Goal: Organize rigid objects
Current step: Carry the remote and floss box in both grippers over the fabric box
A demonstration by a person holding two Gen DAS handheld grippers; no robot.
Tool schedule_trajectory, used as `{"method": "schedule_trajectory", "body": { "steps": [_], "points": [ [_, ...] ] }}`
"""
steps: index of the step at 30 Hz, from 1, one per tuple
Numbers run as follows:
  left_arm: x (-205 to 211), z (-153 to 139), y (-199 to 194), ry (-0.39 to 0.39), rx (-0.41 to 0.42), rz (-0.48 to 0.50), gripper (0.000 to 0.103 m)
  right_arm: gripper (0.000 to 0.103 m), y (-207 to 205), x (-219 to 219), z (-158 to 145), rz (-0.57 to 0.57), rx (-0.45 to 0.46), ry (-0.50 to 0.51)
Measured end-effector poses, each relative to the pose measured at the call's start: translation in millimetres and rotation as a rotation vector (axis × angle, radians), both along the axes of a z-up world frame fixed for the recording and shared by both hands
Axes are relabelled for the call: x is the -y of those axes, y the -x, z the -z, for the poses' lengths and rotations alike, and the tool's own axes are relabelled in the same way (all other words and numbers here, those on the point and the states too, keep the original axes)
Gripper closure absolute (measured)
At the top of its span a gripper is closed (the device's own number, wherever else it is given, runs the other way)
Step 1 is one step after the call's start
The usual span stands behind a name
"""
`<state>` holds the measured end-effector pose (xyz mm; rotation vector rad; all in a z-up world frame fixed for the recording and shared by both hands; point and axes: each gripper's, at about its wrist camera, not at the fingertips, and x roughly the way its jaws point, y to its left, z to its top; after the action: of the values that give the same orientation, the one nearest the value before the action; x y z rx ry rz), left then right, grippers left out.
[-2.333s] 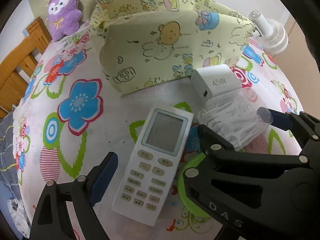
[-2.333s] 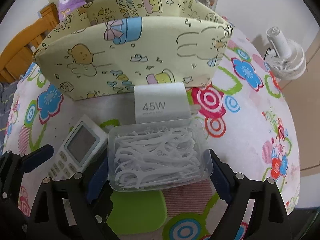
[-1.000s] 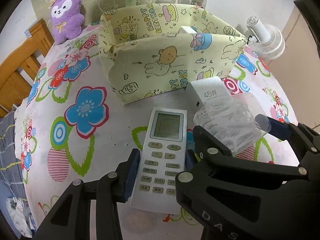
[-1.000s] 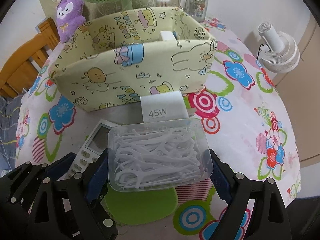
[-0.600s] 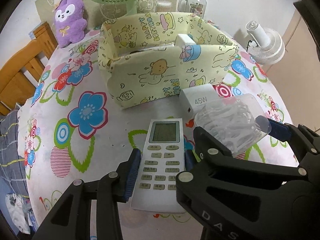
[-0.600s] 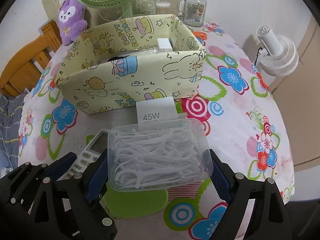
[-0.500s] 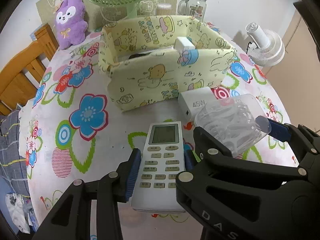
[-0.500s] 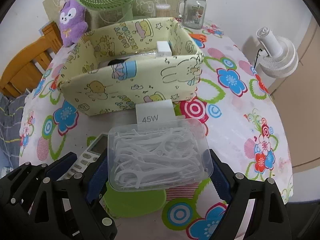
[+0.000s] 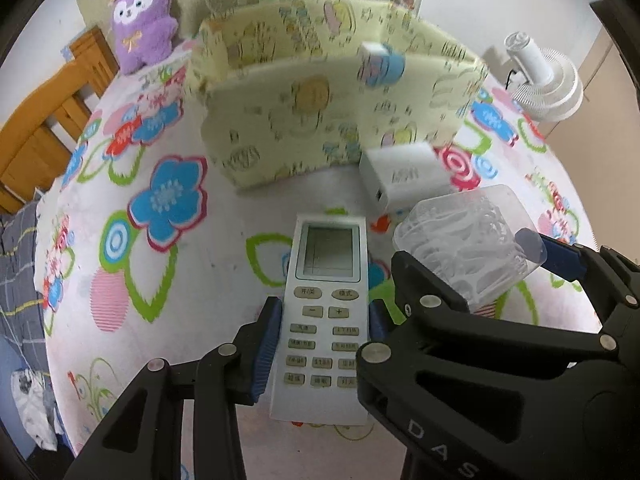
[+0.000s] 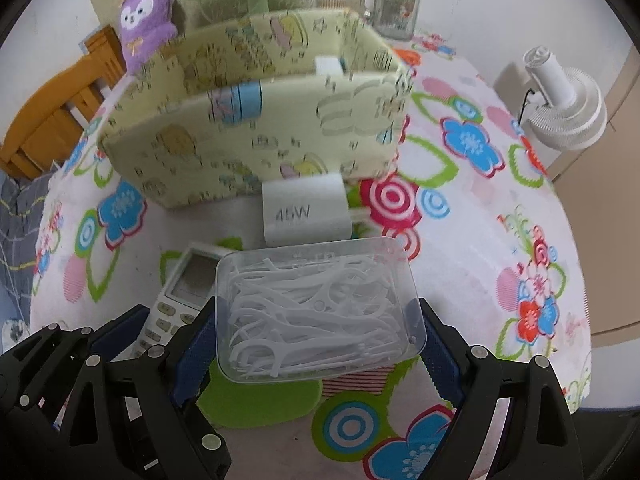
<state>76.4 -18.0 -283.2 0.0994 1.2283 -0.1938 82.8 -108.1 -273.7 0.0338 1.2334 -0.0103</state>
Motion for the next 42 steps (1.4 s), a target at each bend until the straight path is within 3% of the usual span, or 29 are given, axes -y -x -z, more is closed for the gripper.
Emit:
{"method": "schedule_trajectory", "body": {
  "steps": [21,42],
  "points": [
    [7.6,13.9,-26.0,-0.018,-0.011,-0.002,0.058,0.011,-26.1,8.8,18.1,0.016,-0.034,-0.006],
    [8.7,-56.6,-11.9,-0.027,0.128,-0.026,0.058,0.011,-14.3,11.2,-55.1,0.027,0.097,-0.028]
  ]
}}
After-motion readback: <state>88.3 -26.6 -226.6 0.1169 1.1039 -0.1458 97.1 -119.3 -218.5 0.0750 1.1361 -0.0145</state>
